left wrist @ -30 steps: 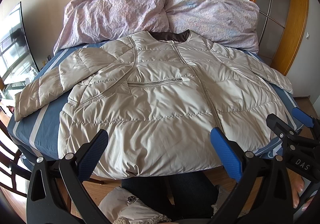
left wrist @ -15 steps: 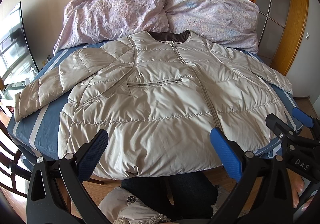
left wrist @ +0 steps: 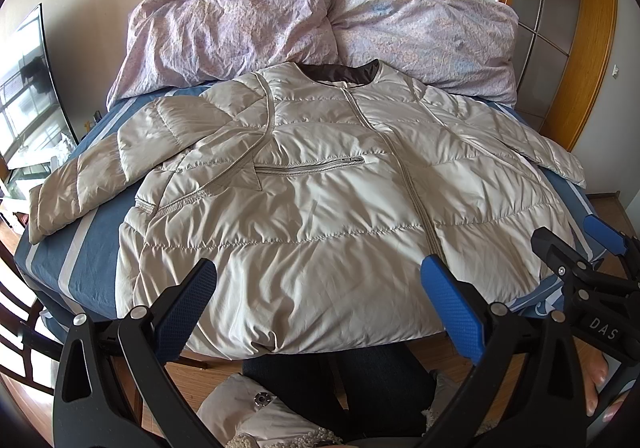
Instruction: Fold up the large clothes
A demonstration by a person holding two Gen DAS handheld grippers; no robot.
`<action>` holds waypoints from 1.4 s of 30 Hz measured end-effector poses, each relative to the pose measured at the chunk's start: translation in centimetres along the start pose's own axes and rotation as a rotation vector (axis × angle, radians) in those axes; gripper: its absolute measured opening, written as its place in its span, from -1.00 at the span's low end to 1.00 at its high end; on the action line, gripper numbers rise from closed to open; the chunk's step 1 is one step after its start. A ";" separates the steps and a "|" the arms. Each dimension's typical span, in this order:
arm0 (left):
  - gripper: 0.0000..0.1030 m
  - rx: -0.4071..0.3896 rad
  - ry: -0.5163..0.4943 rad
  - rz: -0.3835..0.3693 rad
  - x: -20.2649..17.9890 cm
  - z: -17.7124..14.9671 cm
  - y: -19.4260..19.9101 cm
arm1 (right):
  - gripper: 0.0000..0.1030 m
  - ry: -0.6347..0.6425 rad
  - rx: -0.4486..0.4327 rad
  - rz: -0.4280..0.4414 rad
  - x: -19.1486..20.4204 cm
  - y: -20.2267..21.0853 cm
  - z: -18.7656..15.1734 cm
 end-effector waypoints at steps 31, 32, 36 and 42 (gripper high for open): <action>0.97 0.001 0.001 0.000 0.0 0.0 0.0 | 0.96 -0.004 0.003 0.000 0.1 -0.1 0.1; 0.97 0.001 0.001 0.000 0.0 0.0 0.0 | 0.96 -0.005 0.003 0.000 0.2 0.0 0.2; 0.97 0.010 0.007 0.004 0.0 0.0 -0.4 | 0.96 -0.030 0.007 0.000 -0.3 -0.3 0.4; 0.97 0.048 0.022 -0.020 0.3 -0.2 -1.7 | 0.96 -0.160 0.010 0.036 -3.0 -2.4 0.4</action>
Point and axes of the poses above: each gripper's, at about its wrist camera, not at the fingertips, and y roughly against the way its jaws point, x to its left, z to its top, the point moved 2 cm from there along -y, roughly the way its jaws point, and after that the axes turned 13 degrees about -x, right-handed, at the moved point
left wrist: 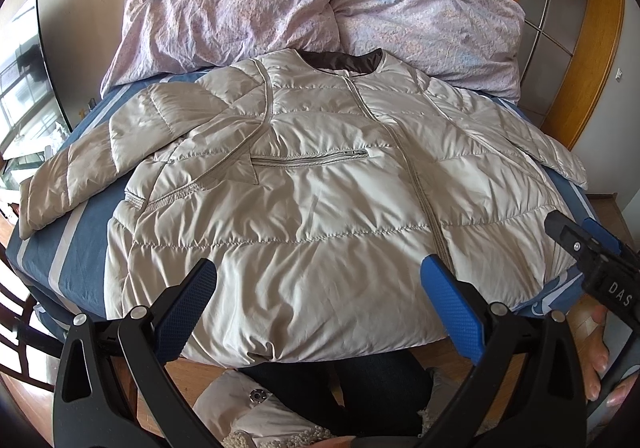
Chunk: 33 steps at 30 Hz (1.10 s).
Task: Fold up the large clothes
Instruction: 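Reach the right tool to the jacket sleeve cuff and grasp it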
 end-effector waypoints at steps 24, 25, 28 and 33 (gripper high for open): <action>0.97 -0.033 -0.109 -0.123 -0.5 12.2 -11.5 | 0.35 -0.967 0.019 -0.238 -30.7 -12.9 6.4; 0.97 -0.053 -0.105 -0.131 -0.6 12.8 -11.9 | 0.32 -1.004 0.021 -0.255 -31.7 -13.4 6.0; 0.97 -0.076 -0.083 -0.169 -1.0 14.1 -13.3 | 0.20 -1.076 0.019 -0.305 -34.1 -14.3 5.0; 0.97 -0.022 -0.068 -0.186 -1.8 14.9 -16.7 | 0.04 -1.127 -0.023 -0.344 -36.7 -15.2 4.5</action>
Point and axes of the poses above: each gripper's, at about its wrist camera, not at the fingertips, and y roughly against the way its jaws point, x to its left, z to its top, the point moved 2 cm from there along -y, roughly the way its jaws point, and after that the axes turned 13 degrees about -x, right-handed, at the moved point
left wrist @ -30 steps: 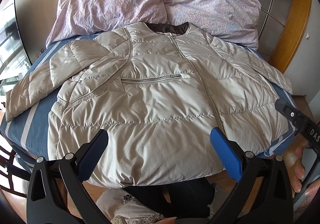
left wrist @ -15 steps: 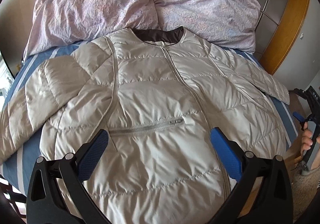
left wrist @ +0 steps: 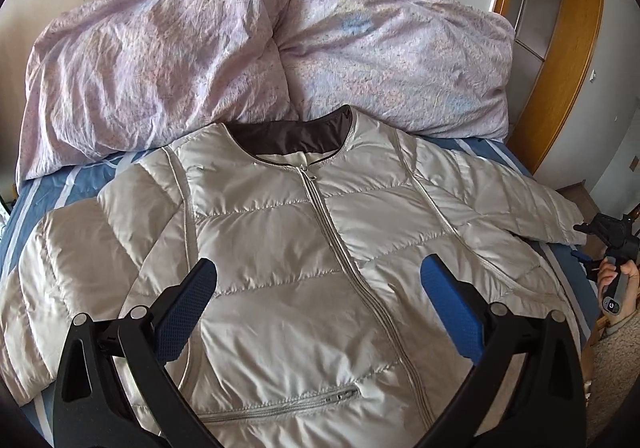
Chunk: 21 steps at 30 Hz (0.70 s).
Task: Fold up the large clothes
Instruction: 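Reach the right tool to the jacket sleeve cuff and grasp it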
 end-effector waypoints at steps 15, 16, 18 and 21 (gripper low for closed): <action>0.97 -0.005 0.220 -0.175 3.1 0.8 -3.8 | -0.81 0.198 -0.165 -0.122 2.8 -0.7 1.3; 0.97 -0.013 0.233 -0.185 3.4 0.8 -3.8 | -0.83 0.240 -0.187 -0.128 3.7 -0.4 1.3; 0.97 -0.012 0.263 -0.204 3.9 0.9 -4.0 | -0.87 0.329 -0.231 -0.135 5.8 0.4 0.8; 0.97 -0.002 0.334 -0.240 4.7 0.9 -4.4 | -0.88 0.468 -0.290 -0.095 9.6 1.8 -0.5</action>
Point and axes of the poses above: each gripper's, at about its wrist camera, not at the fingertips, and y roughly against the way its jaws point, x to its left, z to its top, the point moved 2 cm from there along -y, roughly the way its jaws point, and after that the axes turned 13 degrees about -x, right-handed, at the moved point
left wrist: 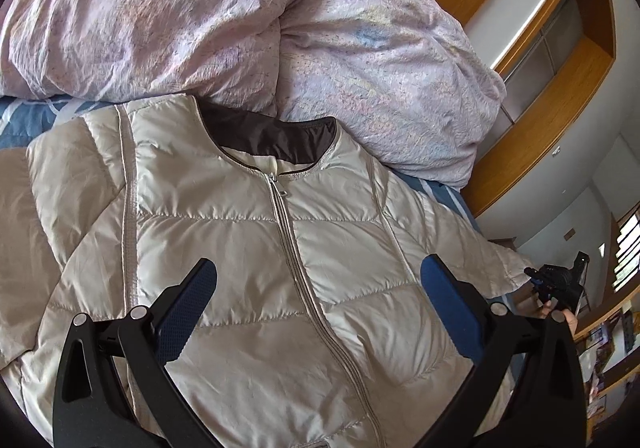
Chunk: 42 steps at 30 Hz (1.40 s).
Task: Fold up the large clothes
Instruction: 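Reach the right tool to the jacket sleeve cuff and grasp it, then fold the gripped sleeve across the jacket front with the right tool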
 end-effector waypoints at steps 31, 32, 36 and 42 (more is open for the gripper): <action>0.97 0.165 0.325 -0.157 -0.9 -1.5 -6.0 | -0.89 0.715 0.351 0.676 24.5 11.3 -24.2; 0.96 0.171 0.332 -0.154 -0.9 -1.6 -6.3 | -0.89 0.724 0.346 0.680 24.7 11.5 -24.5; 0.72 0.202 0.348 -0.140 -0.9 -1.9 -7.8 | -0.89 0.780 0.307 0.688 25.6 11.7 -26.0; -0.08 0.222 0.362 -0.082 0.0 -2.6 -8.9 | -0.85 0.854 0.248 0.685 26.0 13.0 -27.2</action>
Point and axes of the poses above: each gripper's, at about its wrist camera, not at the fingertips, and y roughly against the way its jaws point, x to its left, z to its top, the point moved 2 cm from there along -y, roughly the way its jaws point, and after that the axes turned 13 degrees about -x, right-handed, at the moved point
